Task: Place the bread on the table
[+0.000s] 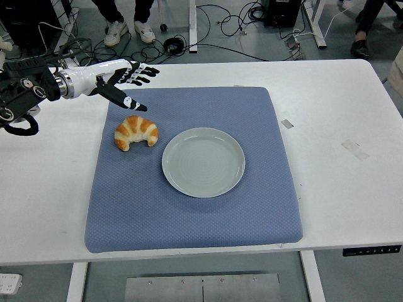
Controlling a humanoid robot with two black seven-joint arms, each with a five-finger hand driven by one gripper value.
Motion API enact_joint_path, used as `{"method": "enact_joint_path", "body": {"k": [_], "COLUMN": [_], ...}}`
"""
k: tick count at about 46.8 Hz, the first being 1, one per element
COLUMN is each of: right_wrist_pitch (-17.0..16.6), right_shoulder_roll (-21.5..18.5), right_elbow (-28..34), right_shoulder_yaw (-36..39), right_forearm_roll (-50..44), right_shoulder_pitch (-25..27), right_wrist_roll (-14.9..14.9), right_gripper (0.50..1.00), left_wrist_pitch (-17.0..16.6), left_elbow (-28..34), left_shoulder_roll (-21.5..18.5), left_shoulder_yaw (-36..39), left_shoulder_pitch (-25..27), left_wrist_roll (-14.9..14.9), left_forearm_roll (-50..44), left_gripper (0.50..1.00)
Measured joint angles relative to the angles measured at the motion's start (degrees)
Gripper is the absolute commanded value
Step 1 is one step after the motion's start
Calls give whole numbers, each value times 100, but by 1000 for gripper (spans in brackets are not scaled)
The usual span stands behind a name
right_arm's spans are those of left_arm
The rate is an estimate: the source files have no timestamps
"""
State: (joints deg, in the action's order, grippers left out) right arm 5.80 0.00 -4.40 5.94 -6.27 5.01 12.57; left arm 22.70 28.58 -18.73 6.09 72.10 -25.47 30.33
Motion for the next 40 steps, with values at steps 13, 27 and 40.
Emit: {"method": "enact_joint_path", "body": {"k": [13, 27, 40], "right_wrist_pitch": [-2, -2, -1], "right_shoulder_roll": [0, 0, 0], "right_elbow": [0, 0, 0], "right_shoulder_yaw": [0, 3, -5], "right_forearm_roll": [2, 3, 3], "right_shoulder_pitch": [0, 0, 0], "right_wrist_roll": [-6, -1, 0], "right_gripper": [1000, 1000, 1000], "left_wrist_pitch": [-3, -4, -183], "left_elbow": [-118, -285, -293], "left_shoulder_roll": [0, 15, 25], "left_shoulder_yaw": [-717, -1551, -1577], "left_shoulder_pitch": [42, 6, -64], "left_wrist_roll": [0, 0, 0], "left_forearm_roll": [-603, -1079, -1547], "left_gripper": [924, 924, 928]}}
